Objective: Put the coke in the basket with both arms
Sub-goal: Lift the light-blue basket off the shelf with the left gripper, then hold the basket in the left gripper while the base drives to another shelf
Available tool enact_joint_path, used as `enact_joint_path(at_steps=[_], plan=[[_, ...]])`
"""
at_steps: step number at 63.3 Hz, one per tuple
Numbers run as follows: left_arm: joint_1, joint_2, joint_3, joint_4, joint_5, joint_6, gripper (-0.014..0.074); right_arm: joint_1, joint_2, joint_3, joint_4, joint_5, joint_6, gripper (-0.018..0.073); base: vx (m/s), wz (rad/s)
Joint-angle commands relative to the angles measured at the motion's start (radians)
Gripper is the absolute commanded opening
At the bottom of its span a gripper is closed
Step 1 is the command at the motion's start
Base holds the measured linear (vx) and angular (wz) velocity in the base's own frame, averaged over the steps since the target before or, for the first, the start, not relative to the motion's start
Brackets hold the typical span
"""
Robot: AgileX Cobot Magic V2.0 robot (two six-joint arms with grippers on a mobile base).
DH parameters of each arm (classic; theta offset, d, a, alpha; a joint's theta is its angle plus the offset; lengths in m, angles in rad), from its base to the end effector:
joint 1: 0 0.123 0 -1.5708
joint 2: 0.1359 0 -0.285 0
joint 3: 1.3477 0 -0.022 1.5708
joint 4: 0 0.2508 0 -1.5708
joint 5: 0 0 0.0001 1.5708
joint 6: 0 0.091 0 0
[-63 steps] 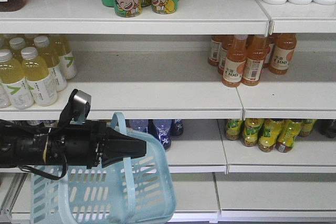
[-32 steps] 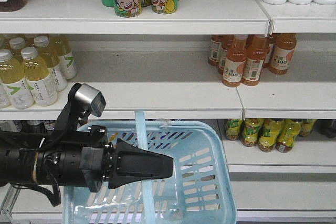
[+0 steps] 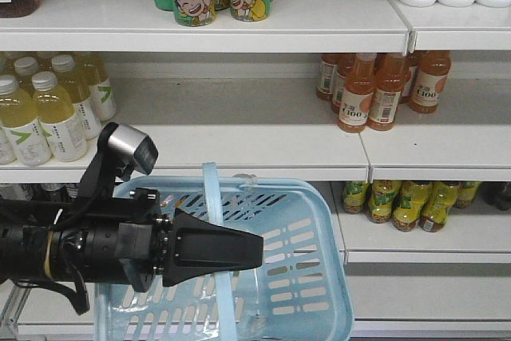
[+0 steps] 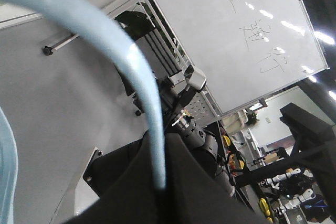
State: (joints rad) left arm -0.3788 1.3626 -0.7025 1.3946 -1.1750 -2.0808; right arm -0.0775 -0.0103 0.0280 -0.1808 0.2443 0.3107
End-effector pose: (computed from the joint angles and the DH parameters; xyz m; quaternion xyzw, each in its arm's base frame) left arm 0.1921 -0.1654 0.2831 0.1533 0.7163 -0.6583 0.1734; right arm 0.0550 -0.0083 0.1825 0.0951 0.7589 0.0019 0.6442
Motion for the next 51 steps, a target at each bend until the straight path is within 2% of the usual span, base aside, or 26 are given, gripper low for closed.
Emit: enact_joint_path(at_steps=[1,51], plan=[[-0.003,-0.033,-0.021,-0.08,-0.206,0.004,-0.0008,-0.007,-0.018,0.011,-0.007,-0.069,-0.001,-0.0002,0.0,0.0],[-0.003,-0.033,-0.021,-0.081,-0.206,0.004,-0.0007,-0.007,-0.018,0.011,-0.007,-0.069,-0.001,-0.0002,0.0,-0.02]])
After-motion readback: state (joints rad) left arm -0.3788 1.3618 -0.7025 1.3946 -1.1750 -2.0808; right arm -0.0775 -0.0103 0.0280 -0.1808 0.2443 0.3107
